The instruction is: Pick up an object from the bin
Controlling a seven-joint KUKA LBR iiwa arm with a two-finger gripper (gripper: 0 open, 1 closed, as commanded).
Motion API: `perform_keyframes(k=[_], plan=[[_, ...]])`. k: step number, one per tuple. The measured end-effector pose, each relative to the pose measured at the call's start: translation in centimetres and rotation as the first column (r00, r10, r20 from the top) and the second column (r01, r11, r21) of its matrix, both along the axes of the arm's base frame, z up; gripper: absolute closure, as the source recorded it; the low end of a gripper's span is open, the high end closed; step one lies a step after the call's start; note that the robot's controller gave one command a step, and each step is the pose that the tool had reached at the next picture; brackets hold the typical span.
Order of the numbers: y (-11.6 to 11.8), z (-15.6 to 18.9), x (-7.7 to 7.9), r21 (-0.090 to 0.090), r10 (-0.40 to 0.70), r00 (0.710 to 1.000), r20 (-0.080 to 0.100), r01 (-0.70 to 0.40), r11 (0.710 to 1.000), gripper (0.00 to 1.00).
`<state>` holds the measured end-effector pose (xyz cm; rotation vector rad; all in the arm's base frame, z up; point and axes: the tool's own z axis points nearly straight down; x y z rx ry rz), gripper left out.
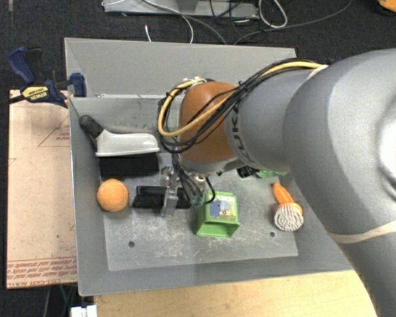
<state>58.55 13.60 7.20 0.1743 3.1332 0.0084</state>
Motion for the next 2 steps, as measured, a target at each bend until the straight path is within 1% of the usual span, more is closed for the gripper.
perform_keyframes(k=[1,2], plan=[[0.3,6.8,0.0,-0.001,0.01,1.0,-0.005,-0.01,1.0,1.0],[1.0,15.1,0.4,-0.002,-0.053,0.999,-0.008,0.053,0.999,1.0]])
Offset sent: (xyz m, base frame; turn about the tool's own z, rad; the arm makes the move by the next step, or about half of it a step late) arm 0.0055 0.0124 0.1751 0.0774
